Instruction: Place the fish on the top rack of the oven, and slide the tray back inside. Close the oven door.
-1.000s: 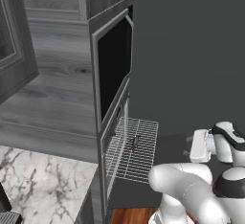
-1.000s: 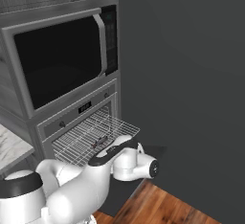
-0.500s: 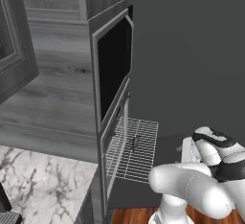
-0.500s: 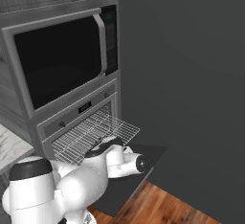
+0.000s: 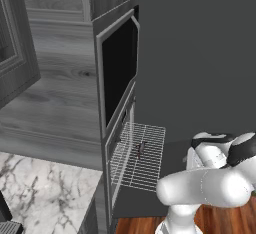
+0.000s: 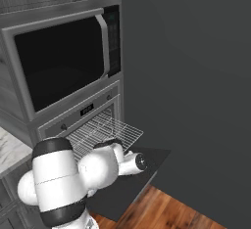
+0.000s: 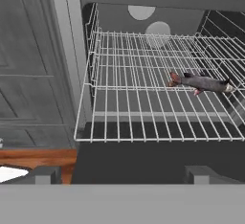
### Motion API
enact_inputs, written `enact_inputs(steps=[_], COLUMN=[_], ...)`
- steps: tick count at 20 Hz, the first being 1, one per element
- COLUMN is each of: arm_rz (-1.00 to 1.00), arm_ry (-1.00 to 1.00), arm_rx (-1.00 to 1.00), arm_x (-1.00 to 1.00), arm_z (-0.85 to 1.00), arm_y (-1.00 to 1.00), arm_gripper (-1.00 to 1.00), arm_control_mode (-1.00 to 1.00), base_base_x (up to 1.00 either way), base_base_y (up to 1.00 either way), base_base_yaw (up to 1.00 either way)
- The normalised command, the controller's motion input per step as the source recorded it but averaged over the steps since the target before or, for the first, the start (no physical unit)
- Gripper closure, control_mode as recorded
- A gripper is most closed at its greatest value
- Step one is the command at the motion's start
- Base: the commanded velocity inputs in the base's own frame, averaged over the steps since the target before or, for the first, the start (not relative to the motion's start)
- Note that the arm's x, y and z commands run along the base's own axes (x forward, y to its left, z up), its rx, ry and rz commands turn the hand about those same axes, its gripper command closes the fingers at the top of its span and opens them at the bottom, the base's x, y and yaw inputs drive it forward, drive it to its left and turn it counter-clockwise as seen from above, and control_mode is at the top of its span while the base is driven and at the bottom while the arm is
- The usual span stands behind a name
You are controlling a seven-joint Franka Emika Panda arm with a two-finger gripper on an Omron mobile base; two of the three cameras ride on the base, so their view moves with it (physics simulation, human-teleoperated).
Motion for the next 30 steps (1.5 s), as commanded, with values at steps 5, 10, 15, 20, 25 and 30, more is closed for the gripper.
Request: enact_inputs(steps=[5,10,15,20,25,30], arm_rz=[0.0,0.0,0.0,0.0,0.0,0.01], arm_ry=[0.02,0.0,0.0,0.0,0.0,0.0], arm_rx=[-0.04,-0.08,-0.08,-0.1,-0.1,-0.07], arm_x=[0.25,0.22,0.31,0.39,0.33,0.18], arm_z=[-0.21,-0.24,-0.35,-0.44,-0.39,-0.05], arm_y=[0.19,0.3,0.18,0.28,0.37,0.42], arm_gripper=[-1.0,-1.0,-1.0,-1.0,-1.0,-1.0], arm_control_mode=[-1.0,-1.0,-1.0,-1.0,-1.0,-1.0], base_base_x=[0.0,0.0,0.0,0.0,0.0,0.0], base_base_y=[0.0,0.0,0.0,0.0,0.0,0.0], base_base_yaw=[0.0,0.0,0.0,0.0,0.0,0.0])
